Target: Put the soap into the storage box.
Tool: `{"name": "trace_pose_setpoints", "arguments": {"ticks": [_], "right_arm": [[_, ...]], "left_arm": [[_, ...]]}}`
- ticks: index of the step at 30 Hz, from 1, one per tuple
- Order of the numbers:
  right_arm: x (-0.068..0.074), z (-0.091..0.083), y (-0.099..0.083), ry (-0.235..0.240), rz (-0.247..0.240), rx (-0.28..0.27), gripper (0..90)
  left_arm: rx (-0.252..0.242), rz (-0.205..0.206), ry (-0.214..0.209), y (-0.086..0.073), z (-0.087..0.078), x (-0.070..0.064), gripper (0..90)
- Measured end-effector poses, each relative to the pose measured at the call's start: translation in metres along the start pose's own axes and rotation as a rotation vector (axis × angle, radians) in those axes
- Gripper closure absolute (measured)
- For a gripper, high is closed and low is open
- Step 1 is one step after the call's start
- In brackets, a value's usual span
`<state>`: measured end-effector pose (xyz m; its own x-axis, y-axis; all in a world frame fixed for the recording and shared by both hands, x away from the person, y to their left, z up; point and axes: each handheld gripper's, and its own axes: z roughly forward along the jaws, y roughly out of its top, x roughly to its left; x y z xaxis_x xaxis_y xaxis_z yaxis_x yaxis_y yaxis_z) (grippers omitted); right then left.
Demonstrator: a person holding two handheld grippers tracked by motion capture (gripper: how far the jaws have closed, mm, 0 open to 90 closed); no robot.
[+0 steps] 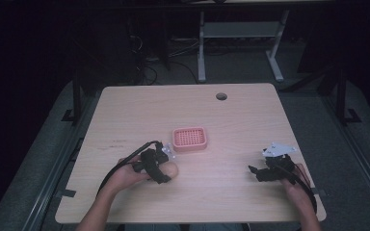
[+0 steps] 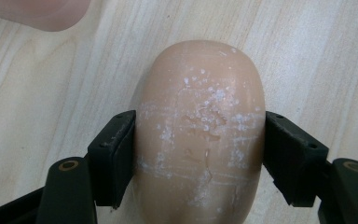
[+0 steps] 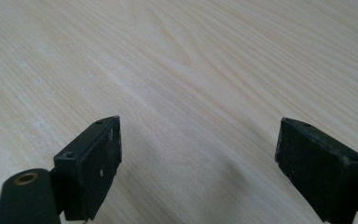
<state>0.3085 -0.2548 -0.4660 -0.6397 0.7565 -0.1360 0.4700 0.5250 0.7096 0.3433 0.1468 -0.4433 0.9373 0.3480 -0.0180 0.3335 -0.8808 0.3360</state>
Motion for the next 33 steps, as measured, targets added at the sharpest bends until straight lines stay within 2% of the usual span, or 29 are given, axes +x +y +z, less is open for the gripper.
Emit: {"name": "trace_pose_setpoints", "arguments": {"ticks": [10, 15, 18, 33], "right_arm": [[0.0005, 0.0009, -0.0001, 0.004, -0.001, 0.007, 13.9], [-0.0003, 0.0013, -0.0003, 0.001, -0.016, 0.013, 13.9], [0.0008, 0.0018, -0.0003, 0.008, 0.0, 0.01, 13.9], [0.0004, 0.0026, -0.0005, 0.007, -0.013, 0.021, 13.9]], "left_arm": [[-0.001, -0.002, 0.002, 0.0006, 0.0004, -0.0002, 31.1], [-0.003, -0.002, 0.001, 0.0007, 0.0005, -0.0004, 31.2], [-0.003, -0.003, 0.001, 0.0008, 0.0005, -0.0004, 31.2], [0.004, 0.003, 0.01, 0.0015, 0.0005, -0.0024, 31.3]]}}
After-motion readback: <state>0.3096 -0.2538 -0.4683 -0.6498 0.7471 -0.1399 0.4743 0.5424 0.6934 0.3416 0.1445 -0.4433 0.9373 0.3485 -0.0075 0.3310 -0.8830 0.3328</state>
